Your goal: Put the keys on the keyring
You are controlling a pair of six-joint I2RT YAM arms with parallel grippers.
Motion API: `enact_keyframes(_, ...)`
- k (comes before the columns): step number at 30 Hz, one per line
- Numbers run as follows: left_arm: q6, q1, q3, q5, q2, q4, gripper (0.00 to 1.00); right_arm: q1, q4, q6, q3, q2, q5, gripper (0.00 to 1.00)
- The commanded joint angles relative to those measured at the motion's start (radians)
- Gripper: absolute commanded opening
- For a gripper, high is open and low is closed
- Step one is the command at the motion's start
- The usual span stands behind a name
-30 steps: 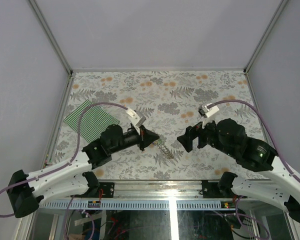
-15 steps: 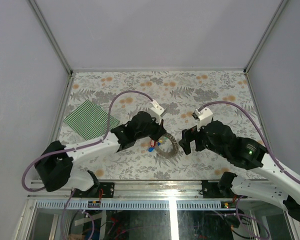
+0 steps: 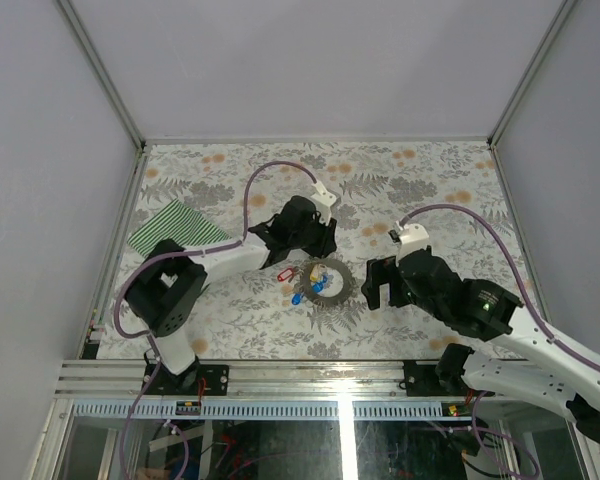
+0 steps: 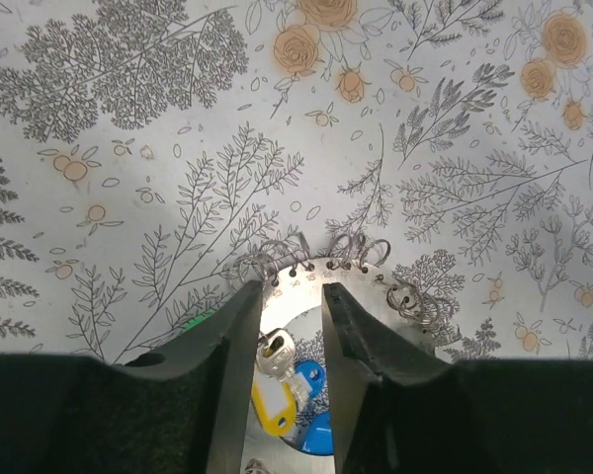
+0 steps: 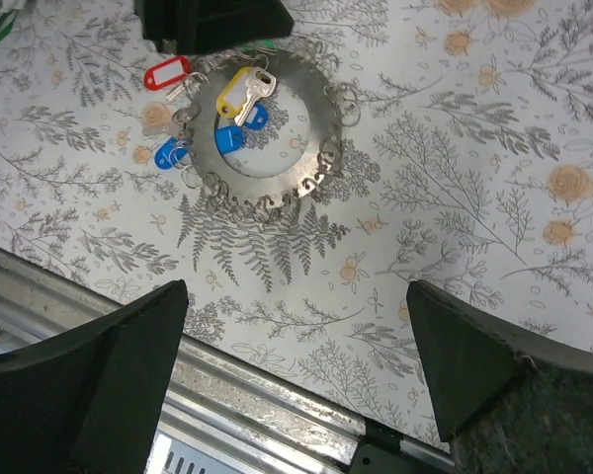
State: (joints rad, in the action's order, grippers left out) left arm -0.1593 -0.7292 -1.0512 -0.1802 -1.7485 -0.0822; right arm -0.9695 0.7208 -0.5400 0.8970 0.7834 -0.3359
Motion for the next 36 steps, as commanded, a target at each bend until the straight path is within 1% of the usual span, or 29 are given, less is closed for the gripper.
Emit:
enact_keyframes(1, 0.009, 0.025, -0.051, -0.052, 0.022, -0.054, 0.36, -0.006, -0.049, -0.095, -0.039, -0.052, -0.062, 0.99)
enact_keyframes(3, 0.009, 0.032, -0.043, -0.049, 0.064, -0.049, 0.43, -0.005, -0.069, -0.045, -0.043, -0.081, -0.035, 0.99)
enact_keyframes(6, 0.002, 0.042, -0.002, -0.024, 0.166, -0.037, 0.54, -0.005, -0.042, -0.005, -0.008, -0.115, -0.04, 0.99)
enact_keyframes(9, -0.018, 0.046, 0.066, 0.029, 0.308, -0.03, 0.67, -0.005, -0.037, 0.031, 0.002, -0.156, -0.052, 0.99)
enact_keyframes(10, -0.028, 0.046, 0.091, 0.049, 0.359, -0.025, 0.74, -0.005, -0.036, 0.045, 0.0, -0.168, -0.057, 0.99)
enact_keyframes(11, -0.041, 0.046, 0.118, 0.074, 0.411, -0.019, 0.78, -0.005, -0.032, 0.052, 0.0, -0.18, -0.065, 0.99)
enact_keyframes(13, -0.074, 0.047, 0.161, 0.125, 0.52, 0.018, 0.82, -0.005, -0.021, 0.066, 0.006, -0.194, -0.08, 0.99)
enact_keyframes(17, -0.159, 0.047, 0.229, 0.245, 0.716, 0.142, 0.85, -0.005, 0.003, 0.107, 0.025, -0.217, -0.113, 0.99)
enact_keyframes(18, -0.183, 0.048, 0.247, 0.27, 0.766, 0.172, 0.97, -0.005, 0.007, 0.115, 0.026, -0.228, -0.128, 0.99)
enact_keyframes(19, -0.203, 0.048, 0.263, 0.296, 0.822, 0.202, 1.0, -0.005, 0.008, 0.122, 0.024, -0.239, -0.134, 0.99)
enact_keyframes(24, -0.327, 0.047, 0.308, 0.391, 1.043, 0.395, 1.0, -0.005, 0.007, 0.181, 0.021, -0.295, -0.185, 0.99)
enact_keyframes(28, -0.393, 0.046, 0.339, 0.421, 1.151, 0.525, 1.0, -0.005, 0.006, 0.208, 0.007, -0.335, -0.202, 0.99)
enact_keyframes(31, -0.427, 0.047, 0.378, 0.419, 1.203, 0.574, 1.0, -0.005, -0.008, 0.222, -0.023, -0.362, -0.204, 0.99)
enact_keyframes(36, -0.424, 0.046, 0.434, 0.453, 1.272, 0.593, 1.0, -0.005, -0.031, 0.24, -0.056, -0.381, -0.185, 0.99)
